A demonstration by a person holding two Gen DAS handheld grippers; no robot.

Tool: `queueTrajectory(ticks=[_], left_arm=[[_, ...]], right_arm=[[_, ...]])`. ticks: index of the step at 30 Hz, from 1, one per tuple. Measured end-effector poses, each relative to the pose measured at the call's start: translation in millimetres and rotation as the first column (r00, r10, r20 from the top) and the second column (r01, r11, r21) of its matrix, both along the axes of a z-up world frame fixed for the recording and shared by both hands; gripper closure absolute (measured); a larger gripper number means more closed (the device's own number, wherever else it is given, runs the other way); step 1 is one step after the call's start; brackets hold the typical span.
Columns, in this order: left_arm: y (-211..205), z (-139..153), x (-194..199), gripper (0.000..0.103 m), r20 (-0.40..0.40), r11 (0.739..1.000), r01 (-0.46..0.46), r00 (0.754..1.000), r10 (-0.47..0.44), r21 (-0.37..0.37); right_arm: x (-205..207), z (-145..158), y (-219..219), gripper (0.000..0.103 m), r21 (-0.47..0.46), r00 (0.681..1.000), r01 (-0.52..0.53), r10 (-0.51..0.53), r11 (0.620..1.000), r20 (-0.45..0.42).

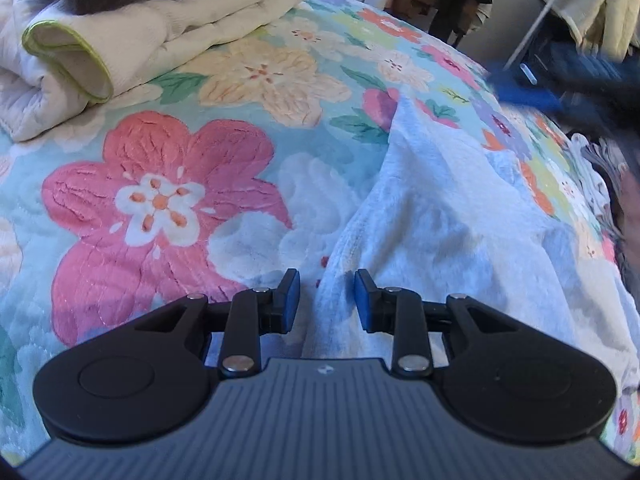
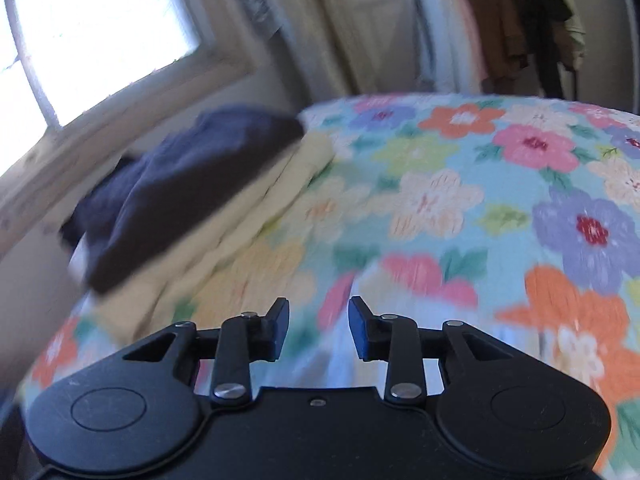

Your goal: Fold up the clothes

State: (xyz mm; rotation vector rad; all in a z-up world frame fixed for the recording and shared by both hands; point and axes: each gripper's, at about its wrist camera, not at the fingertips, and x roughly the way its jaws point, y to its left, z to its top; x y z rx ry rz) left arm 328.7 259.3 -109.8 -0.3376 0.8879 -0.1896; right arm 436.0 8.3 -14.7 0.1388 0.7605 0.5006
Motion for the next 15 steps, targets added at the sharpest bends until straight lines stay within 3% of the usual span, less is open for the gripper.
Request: queueTrajectory(ticks=[4, 7, 9, 11, 13, 15], left_arm=[[0.7, 4.7, -1.7, 0.073, -0.030, 1.000, -0.017, 0.999, 0.017, -0.014], [16.5, -2.2, -2.4, 0.068, -0.146, 0.976, -0.123, 0.985, 0.097, -0.179], [20.0, -2.9, -11.4, 0.068, -0.153, 0.965, -0.152, 0.981, 0.120, -0.216], [17.8, -0.8, -23.5, 0.068, -0.154, 0.971, -0.148, 0.981, 0.120, -0.189], [16.5, 2.9, -39.0, 0.068, -0.163, 0.974, -0.151, 0.979, 0.124, -0.167], [20.1, 8.2, -58.5, 0.068, -0.201, 0.958, -0.228, 0.960, 0.193, -0.171]], right_arm=[[-63.9, -4.7, 3.0, 0.060, -0.170, 0.991, -0.130, 0.135, 0.977, 0.016], [-111.8, -15.2, 2.6, 0.059, -0.302, 0.979, -0.164, 0.192, 0.939, 0.065], [-138.1, -24.0, 1.4, 0.056, -0.381, 0.972, -0.177, 0.223, 0.907, 0.079], [-157.0, -28.1, -1.1, 0.055, -0.419, 0.969, -0.188, 0.237, 0.889, 0.069], [-174.2, -27.0, -4.5, 0.054, -0.396, 0.961, -0.222, 0.270, 0.891, 0.068], [-191.3, -25.9, -7.8, 0.050, -0.374, 0.951, -0.256, 0.302, 0.891, 0.068]])
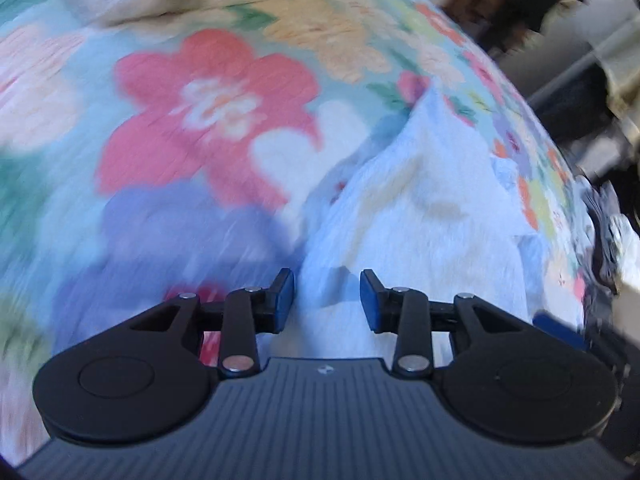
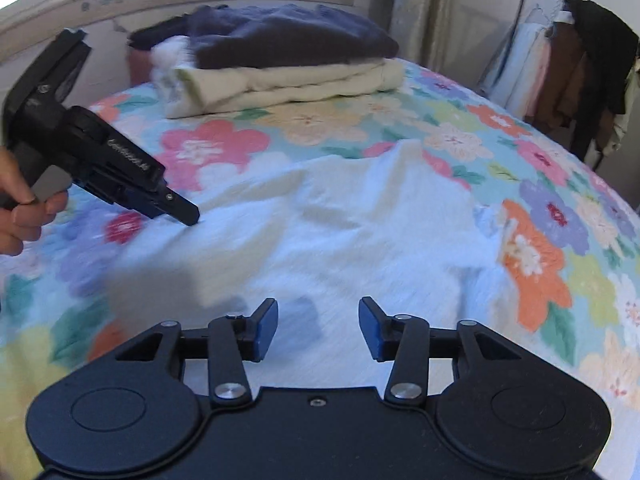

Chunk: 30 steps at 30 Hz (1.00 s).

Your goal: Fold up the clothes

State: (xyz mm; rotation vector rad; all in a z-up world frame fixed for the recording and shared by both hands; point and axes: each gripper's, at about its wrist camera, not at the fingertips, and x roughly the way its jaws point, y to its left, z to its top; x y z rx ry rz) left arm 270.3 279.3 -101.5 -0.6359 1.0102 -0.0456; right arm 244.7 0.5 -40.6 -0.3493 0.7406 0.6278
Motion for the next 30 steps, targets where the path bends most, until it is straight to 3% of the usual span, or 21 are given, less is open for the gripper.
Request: queueTrajectory(ticks=[2, 5, 7, 10, 12, 15, 17, 20, 21, 22, 23, 28, 30], left_arm=[[3.0, 7.4, -18.1, 0.062, 0.024, 0.997, -0.068, 0.997, 0.069, -0.027], [1.1, 4.8, -29.0, 0.059, 0.025, 0.993, -0.055, 0.998, 0.058, -0.104], [-3.7, -2.3, -34.5, 0.059, 0.000, 0.991, -0.065, 0.998, 0.065, -0.119], [-13.4, -11.1, -48.1, 0.059, -0.033, 0.987, -0.088, 0.996, 0.084, -0.132], [-16.1, -16.5, -60.7, 0.059, -0.023, 0.974, -0.110, 0.994, 0.108, -0.200], [-18.8, -21.0, -61.9, 0.059, -0.022, 0.973, -0.104, 0.995, 0.102, -0.207], [-18.8, -21.4, -61.1, 0.059, -0.016, 0.973, -0.100, 0.995, 0.099, -0.210], [-17.0, -18.1, -59.7, 0.059, 0.004, 0.971, -0.099, 0.995, 0.102, -0.220], [-16.3, -15.6, -60.7, 0.059, 0.013, 0.970, -0.101, 0.994, 0.107, -0.222], [-16.3, -13.2, -61.9, 0.059, 0.024, 0.970, -0.102, 0.994, 0.110, -0.223], [-16.4, -10.9, -62.1, 0.059, 0.035, 0.970, -0.097, 0.994, 0.107, -0.222], [-19.6, -2.8, -64.8, 0.053, 0.059, 0.972, -0.047, 0.996, 0.063, -0.232], [-21.9, -3.5, -66.0, 0.052, 0.057, 0.968, -0.031, 0.997, 0.047, -0.251]], right_arm=[[-19.4, -1.1, -2.5, 0.042, 0.035, 0.998, -0.062, 0.062, 0.997, 0.004], [-46.9, -10.2, 3.5, 0.038, 0.021, 0.991, -0.133, 0.133, 0.991, -0.004], [-61.6, -17.2, 12.8, 0.037, -0.022, 0.983, -0.181, 0.181, 0.983, 0.003], [-77.4, -34.3, 32.8, 0.037, -0.158, 0.962, -0.265, 0.271, 0.951, 0.018], [-85.8, -46.4, 45.2, 0.037, -0.253, 0.947, -0.301, 0.320, 0.920, 0.039], [-84.7, -57.0, 50.4, 0.037, -0.307, 0.941, -0.273, 0.319, 0.912, 0.112], [-76.9, -54.7, 54.5, 0.037, -0.273, 0.943, -0.272, 0.312, 0.923, 0.115], [-67.4, -54.6, 76.4, 0.045, -0.307, 0.910, -0.331, 0.388, 0.892, 0.144], [-63.0, -53.4, 83.9, 0.061, -0.329, 0.900, -0.335, 0.403, 0.883, 0.165], [-55.0, -48.7, 87.9, 0.075, -0.320, 0.904, -0.331, 0.395, 0.888, 0.161], [-46.4, -43.4, 90.7, 0.079, -0.303, 0.911, -0.326, 0.383, 0.895, 0.152], [5.1, -26.2, 53.3, 0.082, -0.065, 0.972, -0.230, 0.232, 0.971, 0.023], [31.0, -29.3, 27.3, 0.086, 0.061, 0.987, -0.114, 0.120, 0.992, -0.107]])
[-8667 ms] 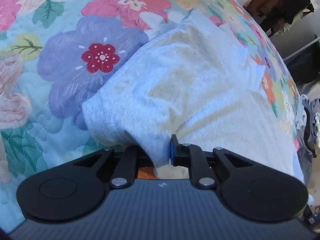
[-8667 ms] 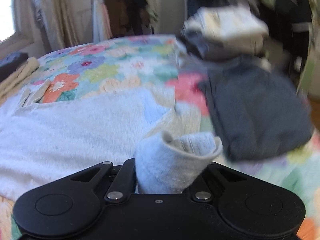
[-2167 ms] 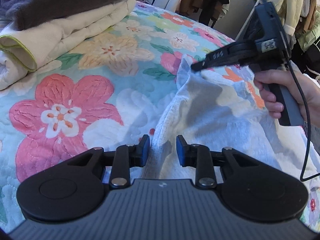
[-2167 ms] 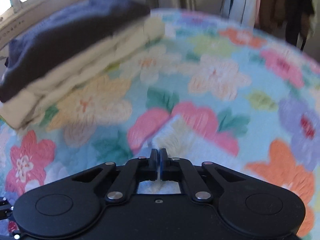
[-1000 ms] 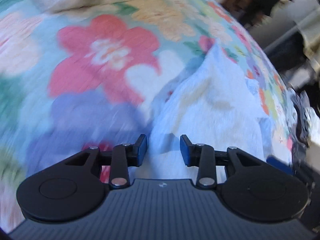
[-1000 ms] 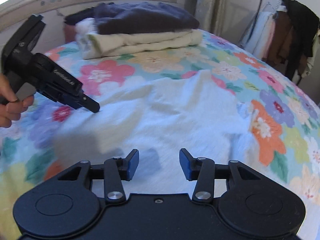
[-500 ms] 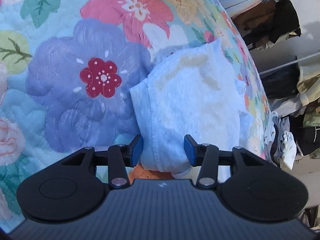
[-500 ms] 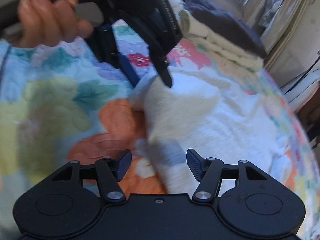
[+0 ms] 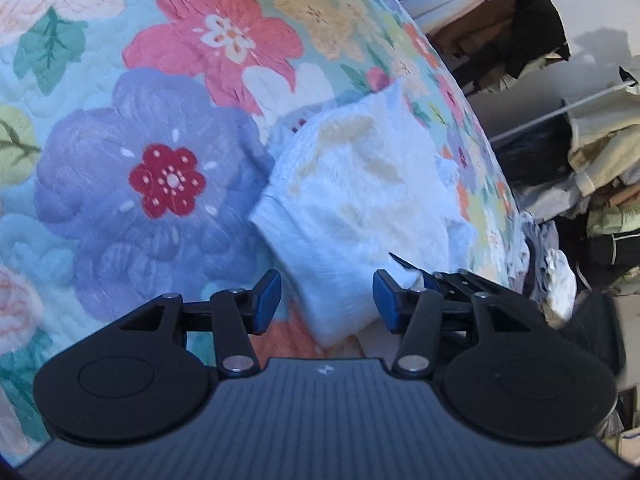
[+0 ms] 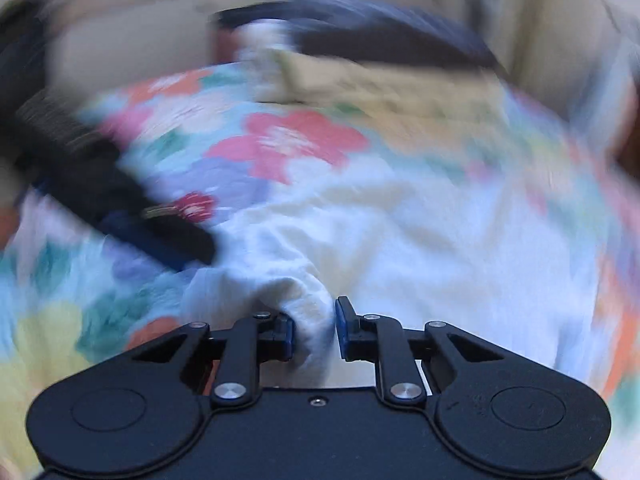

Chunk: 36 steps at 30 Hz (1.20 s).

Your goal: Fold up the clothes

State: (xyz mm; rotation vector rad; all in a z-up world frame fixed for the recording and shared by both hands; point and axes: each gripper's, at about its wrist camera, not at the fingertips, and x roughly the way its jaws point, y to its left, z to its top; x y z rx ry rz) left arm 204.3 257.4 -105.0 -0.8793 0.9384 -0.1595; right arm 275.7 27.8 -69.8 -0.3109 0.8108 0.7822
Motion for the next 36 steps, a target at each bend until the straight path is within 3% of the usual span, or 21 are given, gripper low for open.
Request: queueTrajectory(ticks=[3, 5, 6, 7, 9, 10, 13, 14, 16, 18, 19, 21, 22, 25, 27, 28, 30, 32, 34, 36], left_arm=[[-6.1, -6.3, 3.0, 0.052, -0.011, 0.996, 0.042, 0.999, -0.043, -0.074], [-10.6, -15.2, 4.9, 0.051, -0.021, 0.982, 0.062, 0.998, -0.067, -0.178], [-13.0, -21.3, 5.8, 0.049, -0.027, 0.966, 0.068, 0.997, -0.077, -0.248], [-15.4, -27.8, 6.6, 0.045, -0.034, 0.945, 0.069, 0.996, -0.085, -0.319], [-20.2, -45.6, 7.2, 0.044, -0.073, 0.878, 0.027, 0.995, -0.070, -0.478], [-21.0, -48.3, 7.3, 0.044, -0.073, 0.870, -0.005, 0.997, -0.036, -0.493], [-22.1, -50.5, 7.8, 0.044, -0.049, 0.859, -0.099, 0.995, 0.086, -0.502], [-22.5, -50.8, 8.4, 0.044, -0.039, 0.855, -0.123, 0.992, 0.120, -0.503], [-25.4, -53.0, 11.2, 0.046, -0.029, 0.853, -0.141, 0.989, 0.146, -0.503], [-28.8, -50.6, 10.6, 0.064, -0.016, 0.869, -0.141, 0.988, 0.151, -0.474], [-30.3, -48.9, 9.8, 0.081, -0.010, 0.878, -0.142, 0.988, 0.154, -0.457], [-32.8, -45.3, 8.2, 0.090, 0.004, 0.895, -0.144, 0.987, 0.161, -0.422], [-31.2, -42.9, 8.1, 0.094, 0.010, 0.898, -0.149, 0.986, 0.168, -0.414], [-16.7, -15.9, 3.1, 0.098, 0.087, 0.938, -0.153, 0.978, 0.189, -0.312], [-3.6, 11.8, -3.8, 0.100, 0.175, 0.965, -0.161, 0.965, 0.198, -0.205], [4.8, 23.6, -11.3, 0.100, 0.206, 0.971, -0.191, 0.954, 0.218, -0.140], [12.4, 35.9, -21.3, 0.102, 0.223, 0.970, -0.241, 0.945, 0.238, -0.014], [18.9, 33.9, -20.9, 0.102, 0.186, 0.961, -0.263, 0.952, 0.243, 0.089], [24.4, 21.0, -15.6, 0.103, 0.099, 0.959, -0.267, 0.961, 0.258, 0.092], [25.0, 12.7, -11.8, 0.102, 0.041, 0.970, -0.242, 0.970, 0.240, 0.040]], right_arm=[[18.0, -1.7, -32.6, 0.089, 0.152, 0.975, 0.162, -0.134, 0.975, -0.178], [28.2, -6.6, -53.6, 0.089, 0.251, 0.925, 0.286, -0.199, 0.925, -0.324], [33.2, -12.8, -65.3, 0.088, 0.309, 0.877, 0.371, -0.222, 0.875, -0.425], [35.4, -23.7, -77.4, 0.087, 0.365, 0.808, 0.475, -0.233, 0.801, -0.541], [35.9, -46.5, -92.3, 0.087, 0.404, 0.650, 0.643, -0.186, 0.651, -0.737], [34.4, -57.5, -96.1, 0.087, 0.396, 0.574, 0.705, -0.145, 0.589, -0.806], [26.0, -80.9, -100.5, 0.087, 0.349, 0.444, 0.790, -0.079, 0.504, -0.892], [23.5, -83.2, -100.4, 0.087, 0.346, 0.437, 0.795, -0.075, 0.499, -0.896], [22.2, -82.2, -99.1, 0.087, 0.353, 0.450, 0.786, -0.078, 0.507, -0.889], [19.3, -79.4, -96.6, 0.087, 0.364, 0.466, 0.778, -0.082, 0.513, -0.881], [22.5, -78.8, -97.0, 0.087, 0.367, 0.466, 0.777, -0.077, 0.512, -0.881], [21.5, -76.1, -95.6, 0.087, 0.376, 0.475, 0.769, -0.069, 0.517, -0.877], [21.7, -71.9, -93.2, 0.087, 0.386, 0.496, 0.751, -0.073, 0.536, -0.865], [21.3, -59.0, -84.9, 0.087, 0.411, 0.560, 0.692, -0.083, 0.593, -0.824], [9.1, -47.6, -69.8, 0.087, 0.423, 0.639, 0.615, -0.106, 0.666, -0.762], [2.9, -42.9, -61.7, 0.086, 0.423, 0.675, 0.576, -0.115, 0.699, -0.729], [-7.8, -44.4, -45.4, 0.083, 0.394, 0.716, 0.525, -0.142, 0.754, -0.683], [-13.3, -49.0, -37.9, 0.083, 0.367, 0.740, 0.496, -0.161, 0.787, -0.653], [-15.7, -53.1, -38.6, 0.083, 0.365, 0.749, 0.484, -0.160, 0.795, -0.643], [-17.6, -52.5, -43.9, 0.082, 0.372, 0.760, 0.471, -0.155, 0.800, -0.631]])
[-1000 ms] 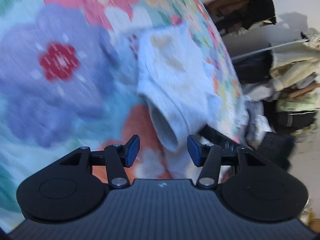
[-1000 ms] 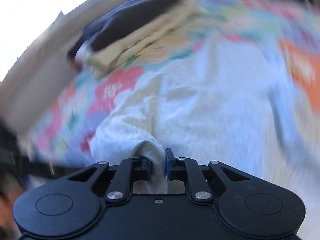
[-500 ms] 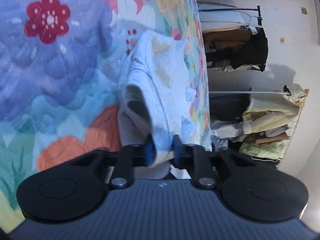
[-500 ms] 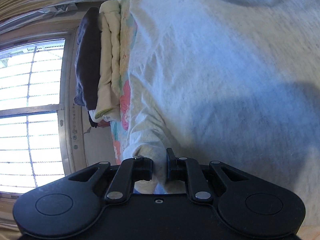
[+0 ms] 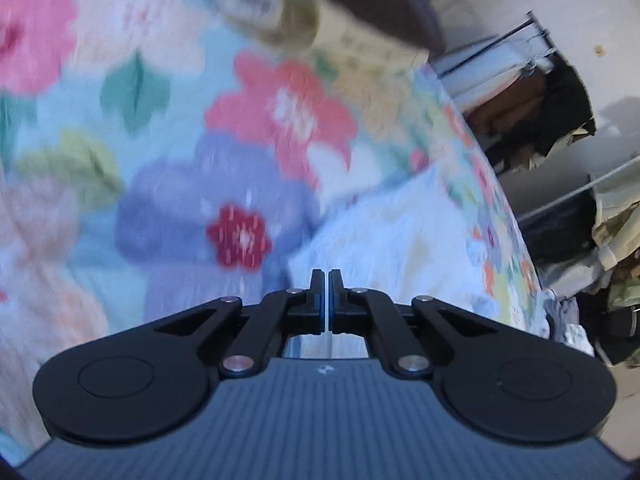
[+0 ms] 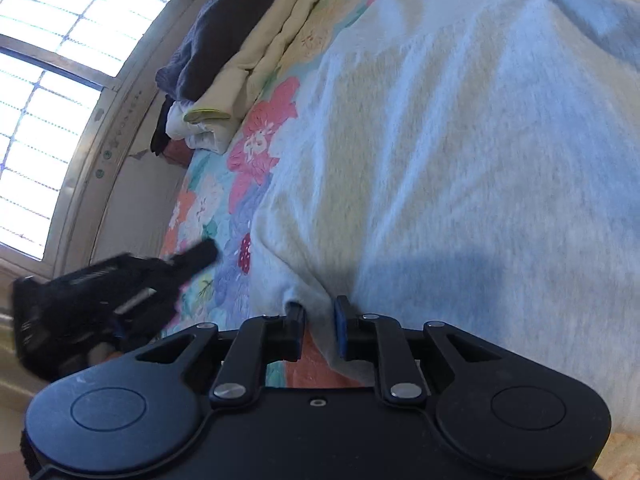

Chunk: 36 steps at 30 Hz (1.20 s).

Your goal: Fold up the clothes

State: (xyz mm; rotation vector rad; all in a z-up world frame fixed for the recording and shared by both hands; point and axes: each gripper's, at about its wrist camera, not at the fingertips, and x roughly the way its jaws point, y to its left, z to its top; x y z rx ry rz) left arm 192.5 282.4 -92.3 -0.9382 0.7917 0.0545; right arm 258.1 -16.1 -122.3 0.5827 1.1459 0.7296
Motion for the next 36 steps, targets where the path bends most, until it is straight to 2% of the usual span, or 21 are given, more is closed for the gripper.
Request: queueTrajectory(ticks=[3, 4, 5, 6, 8, 11, 12, 13, 16, 19, 20, 21, 22, 23, 25, 27, 29, 31, 33, 35, 36], left_arm=[[-8.7, -5.6, -2.0, 0.098, -0.029, 0.997, 0.054, 0.998, -0.056, -0.057], [-12.9, -8.6, -3.5, 0.094, -0.042, 0.995, 0.064, 0.997, -0.068, -0.074], [-17.1, -11.9, -5.3, 0.084, -0.053, 0.993, 0.075, 0.995, -0.081, -0.094], [-21.7, -17.5, -8.6, 0.079, -0.059, 0.986, 0.090, 0.993, -0.099, -0.139], [-31.1, -28.6, -14.7, 0.061, -0.068, 0.967, 0.118, 0.988, -0.136, -0.225], [-48.6, -40.7, -13.7, 0.056, -0.076, 0.942, 0.168, 0.977, -0.198, -0.289], [-53.9, -44.6, -13.6, 0.056, -0.079, 0.934, 0.178, 0.974, -0.212, -0.309], [-55.3, -47.8, -14.6, 0.056, -0.088, 0.936, 0.148, 0.979, -0.184, -0.318], [-50.5, -60.9, -15.0, 0.056, -0.090, 0.935, 0.012, 0.995, -0.047, -0.353], [-43.3, -75.6, -17.3, 0.058, -0.094, 0.919, -0.139, 0.989, 0.112, -0.368], [-44.0, -79.2, -14.1, 0.065, -0.095, 0.916, -0.135, 0.990, 0.107, -0.377], [-46.7, -78.5, -11.3, 0.071, -0.097, 0.929, -0.126, 0.990, 0.098, -0.349], [-50.1, -74.6, -9.6, 0.087, -0.084, 0.946, -0.110, 0.993, 0.089, -0.305], [-53.9, -67.7, -6.5, 0.096, -0.062, 0.964, -0.080, 0.996, 0.066, -0.253], [-59.4, -50.8, -2.7, 0.097, -0.025, 0.989, -0.036, 0.999, 0.032, -0.144], [-63.1, -27.3, -8.2, 0.097, 0.041, 0.998, -0.011, 0.999, 0.013, -0.055], [-67.2, -3.8, -19.2, 0.099, 0.094, 0.996, -0.005, 0.996, -0.004, 0.092], [-68.5, 4.2, -24.6, 0.099, 0.078, 0.982, 0.000, 0.997, -0.015, 0.186], [-63.1, -8.6, -18.7, 0.099, -0.030, 0.985, 0.022, 0.999, -0.017, 0.170], [-57.4, -24.7, -12.1, 0.098, -0.148, 0.991, 0.019, 0.989, 0.000, 0.130], [-55.1, -26.1, -12.9, 0.097, -0.161, 0.993, 0.010, 0.987, 0.009, 0.114]], right_arm=[[-9.8, 10.0, -12.7, 0.071, -0.058, 0.996, -0.030, 0.035, 0.998, 0.082], [-16.1, 14.3, -20.8, 0.069, -0.097, 0.993, -0.036, 0.046, 0.995, 0.111], [-22.3, 18.5, -28.9, 0.067, -0.136, 0.988, -0.040, 0.059, 0.990, 0.140], [-28.7, 22.6, -37.1, 0.063, -0.176, 0.983, -0.043, 0.073, 0.984, 0.169], [-43.8, 28.2, -54.7, 0.062, -0.285, 0.964, -0.038, 0.111, 0.958, 0.242], [-64.2, 27.9, -81.9, 0.054, -0.442, 0.948, -0.005, 0.144, 0.897, 0.282], [-69.0, 25.8, -94.3, 0.051, -0.446, 0.956, 0.014, 0.119, 0.895, 0.268], [-74.8, 22.8, -111.1, 0.051, -0.421, 0.965, 0.029, 0.083, 0.906, 0.247], [-85.3, 11.2, -151.0, 0.046, -0.315, 0.986, 0.095, -0.046, 0.944, 0.158], [-97.1, 1.4, -191.5, 0.046, -0.208, 0.971, 0.230, -0.211, 0.951, 0.110], [-100.5, -1.3, -204.8, 0.046, -0.178, 0.959, 0.279, -0.265, 0.944, 0.096], [-103.8, -3.8, -217.4, 0.046, -0.158, 0.943, 0.332, -0.322, 0.930, 0.086], [-107.1, -6.4, -230.0, 0.046, -0.140, 0.923, 0.385, -0.378, 0.912, 0.075], [-110.3, -8.9, -242.2, 0.046, -0.123, 0.901, 0.435, -0.430, 0.892, 0.063], [-115.6, -12.7, -263.3, 0.046, -0.108, 0.857, 0.515, -0.513, 0.850, 0.049], [-118.5, -13.8, -276.1, 0.046, -0.111, 0.835, 0.550, -0.549, 0.828, 0.046], [-122.4, -12.4, -279.9, 0.046, -0.144, 0.842, 0.539, -0.535, 0.830, 0.068], [-125.4, -11.9, -280.0, 0.046, -0.171, 0.855, 0.518, -0.510, 0.838, 0.091], [-127.9, -12.1, -278.0, 0.046, -0.192, 0.870, 0.492, -0.479, 0.849, 0.114], [-130.7, -11.6, -279.8, 0.046, -0.199, 0.880, 0.475, -0.459, 0.857, 0.124], [-131.1, -9.1, -281.4, 0.046, -0.207, 0.885, 0.465, -0.447, 0.861, 0.129]])
